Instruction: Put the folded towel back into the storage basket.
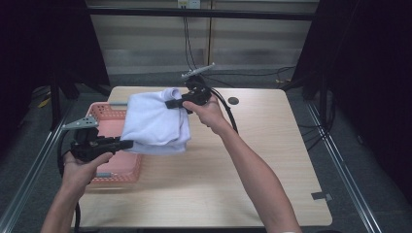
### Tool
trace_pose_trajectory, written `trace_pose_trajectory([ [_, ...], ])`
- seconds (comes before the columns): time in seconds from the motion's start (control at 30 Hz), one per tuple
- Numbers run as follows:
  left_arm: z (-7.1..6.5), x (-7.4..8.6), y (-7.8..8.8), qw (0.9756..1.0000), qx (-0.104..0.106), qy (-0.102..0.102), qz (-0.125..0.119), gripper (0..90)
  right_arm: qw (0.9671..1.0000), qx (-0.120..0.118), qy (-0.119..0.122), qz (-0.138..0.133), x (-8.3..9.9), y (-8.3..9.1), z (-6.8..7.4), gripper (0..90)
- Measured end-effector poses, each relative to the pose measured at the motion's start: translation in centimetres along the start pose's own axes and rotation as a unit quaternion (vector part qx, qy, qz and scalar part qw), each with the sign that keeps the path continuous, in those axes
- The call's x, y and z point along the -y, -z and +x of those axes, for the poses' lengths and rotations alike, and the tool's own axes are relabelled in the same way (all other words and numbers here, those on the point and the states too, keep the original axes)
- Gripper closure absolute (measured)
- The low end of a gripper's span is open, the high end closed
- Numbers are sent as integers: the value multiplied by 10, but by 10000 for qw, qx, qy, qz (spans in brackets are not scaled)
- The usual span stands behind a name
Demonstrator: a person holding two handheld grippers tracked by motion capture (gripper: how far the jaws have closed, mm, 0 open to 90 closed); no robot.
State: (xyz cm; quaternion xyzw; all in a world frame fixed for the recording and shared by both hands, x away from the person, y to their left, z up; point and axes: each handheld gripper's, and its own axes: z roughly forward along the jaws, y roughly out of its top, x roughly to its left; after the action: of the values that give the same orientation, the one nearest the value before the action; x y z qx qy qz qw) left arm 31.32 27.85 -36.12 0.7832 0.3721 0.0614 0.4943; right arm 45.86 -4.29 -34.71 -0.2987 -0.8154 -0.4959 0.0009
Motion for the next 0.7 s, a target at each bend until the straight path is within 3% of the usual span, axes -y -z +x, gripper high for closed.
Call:
trace_pose_trajectory([
  [0.33, 25, 13, 30, 9992, -275, 249, -152, 742, 9999, -74, 31, 70, -22, -36, 17, 689],
  [0.7, 50, 27, 67, 9962, -614, 555, -279, 743, 9997, -137, -71, 193, -37, -82, 35, 689],
])
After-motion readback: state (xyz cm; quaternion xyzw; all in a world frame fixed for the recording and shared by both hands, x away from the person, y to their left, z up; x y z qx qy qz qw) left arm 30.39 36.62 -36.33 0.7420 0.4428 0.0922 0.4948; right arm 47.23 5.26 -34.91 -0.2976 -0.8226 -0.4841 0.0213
